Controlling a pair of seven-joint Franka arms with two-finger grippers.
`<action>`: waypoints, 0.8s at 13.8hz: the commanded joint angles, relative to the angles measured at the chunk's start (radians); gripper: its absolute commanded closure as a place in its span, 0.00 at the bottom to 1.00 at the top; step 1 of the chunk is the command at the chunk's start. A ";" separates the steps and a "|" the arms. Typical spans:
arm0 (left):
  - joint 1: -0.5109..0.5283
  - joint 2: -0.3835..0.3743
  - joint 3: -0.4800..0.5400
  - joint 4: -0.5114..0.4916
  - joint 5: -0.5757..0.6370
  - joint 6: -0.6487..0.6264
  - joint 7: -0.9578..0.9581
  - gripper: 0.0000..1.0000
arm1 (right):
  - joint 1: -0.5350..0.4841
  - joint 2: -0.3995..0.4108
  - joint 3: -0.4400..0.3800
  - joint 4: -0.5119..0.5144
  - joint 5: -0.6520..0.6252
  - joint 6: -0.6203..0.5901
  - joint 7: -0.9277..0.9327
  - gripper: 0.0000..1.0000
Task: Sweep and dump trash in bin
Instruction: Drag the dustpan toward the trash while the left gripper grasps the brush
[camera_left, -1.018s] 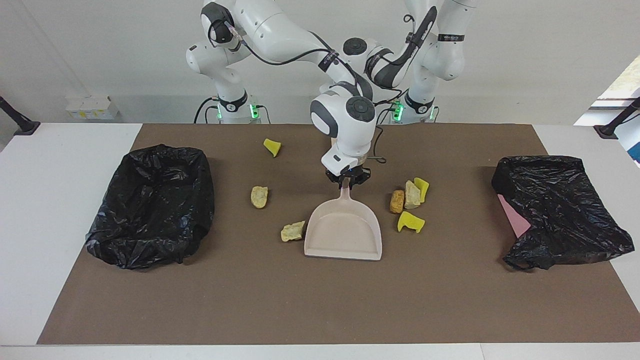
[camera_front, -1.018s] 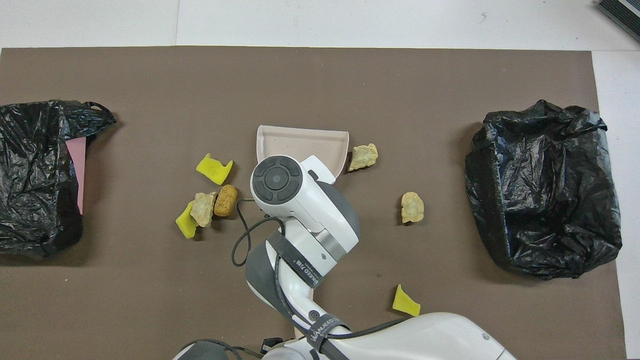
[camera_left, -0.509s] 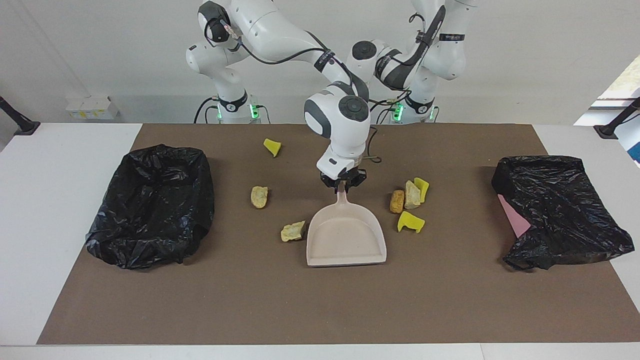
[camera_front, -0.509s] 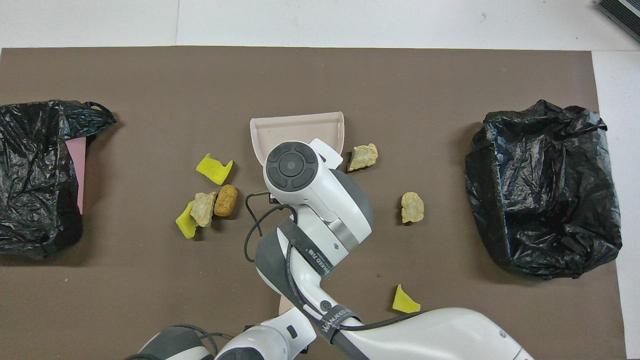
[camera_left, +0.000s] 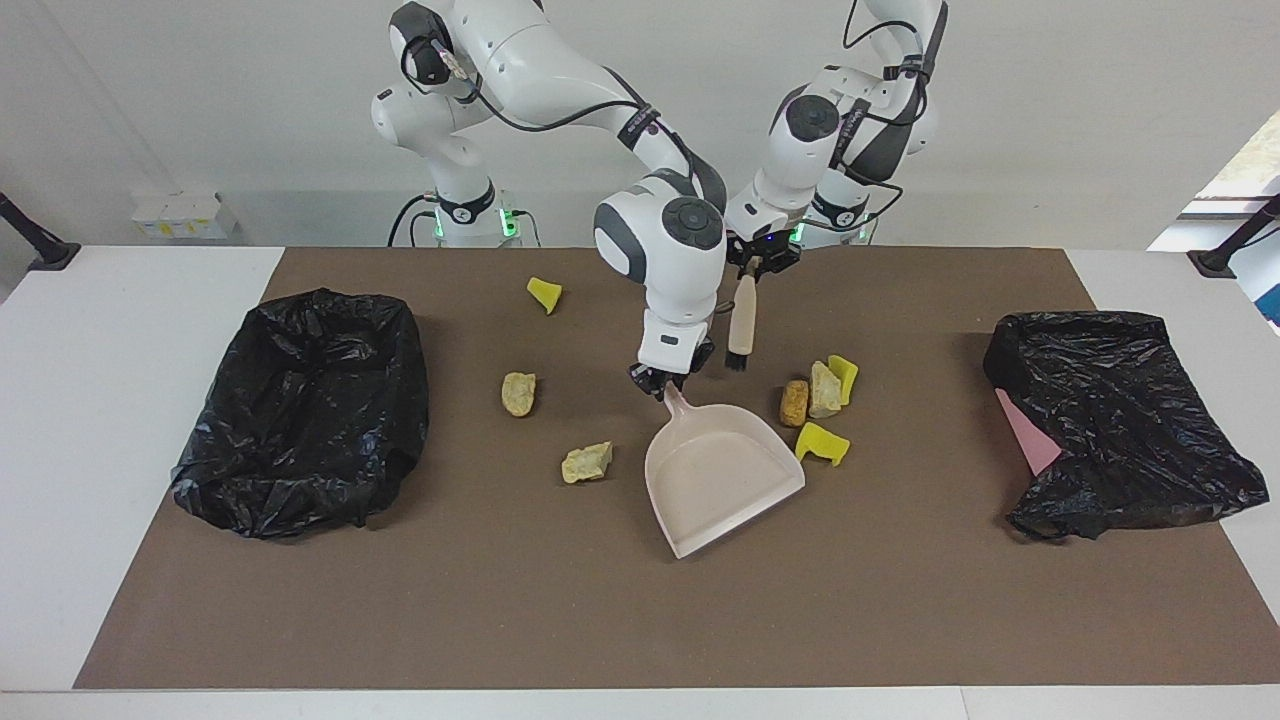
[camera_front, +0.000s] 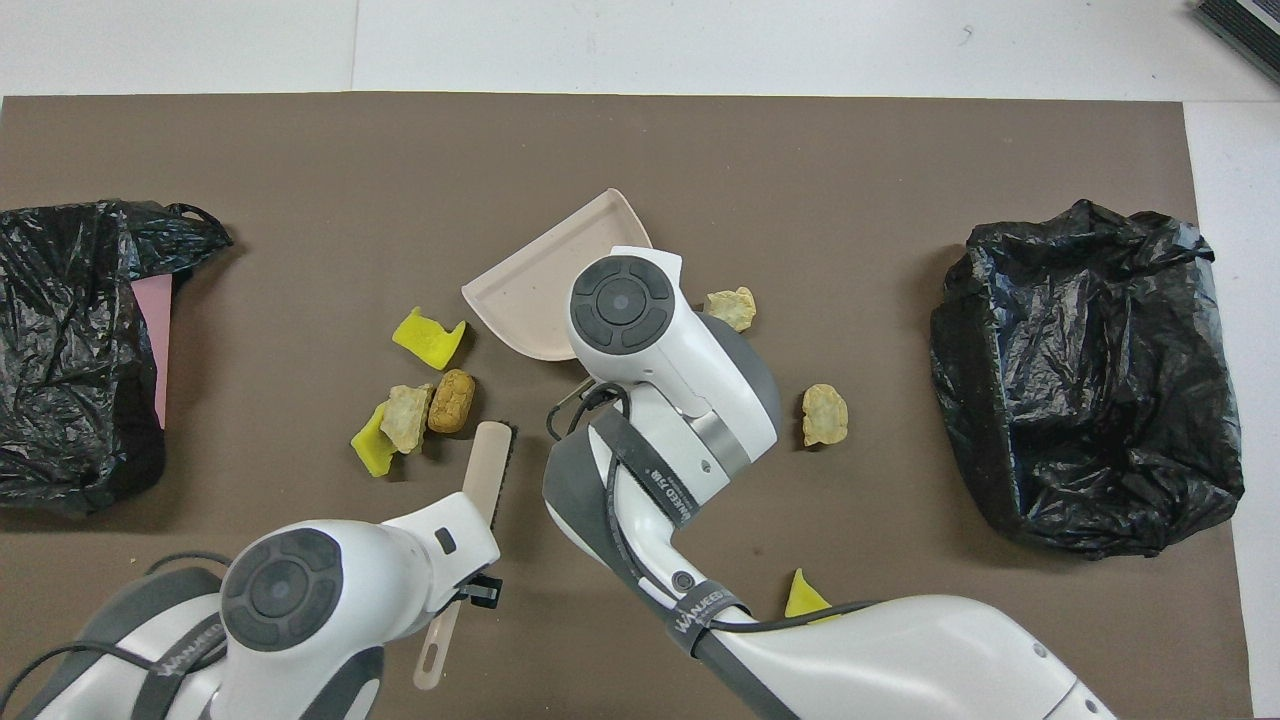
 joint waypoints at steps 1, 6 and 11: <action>0.093 0.030 -0.012 0.062 0.021 -0.058 0.027 1.00 | -0.039 -0.056 0.010 -0.026 -0.053 -0.013 -0.155 1.00; 0.282 0.084 -0.012 0.108 0.074 -0.045 0.020 1.00 | -0.104 -0.137 0.013 -0.118 -0.064 -0.019 -0.554 1.00; 0.417 0.085 -0.013 0.089 0.096 -0.056 0.018 1.00 | -0.142 -0.124 0.013 -0.125 -0.059 0.065 -1.002 1.00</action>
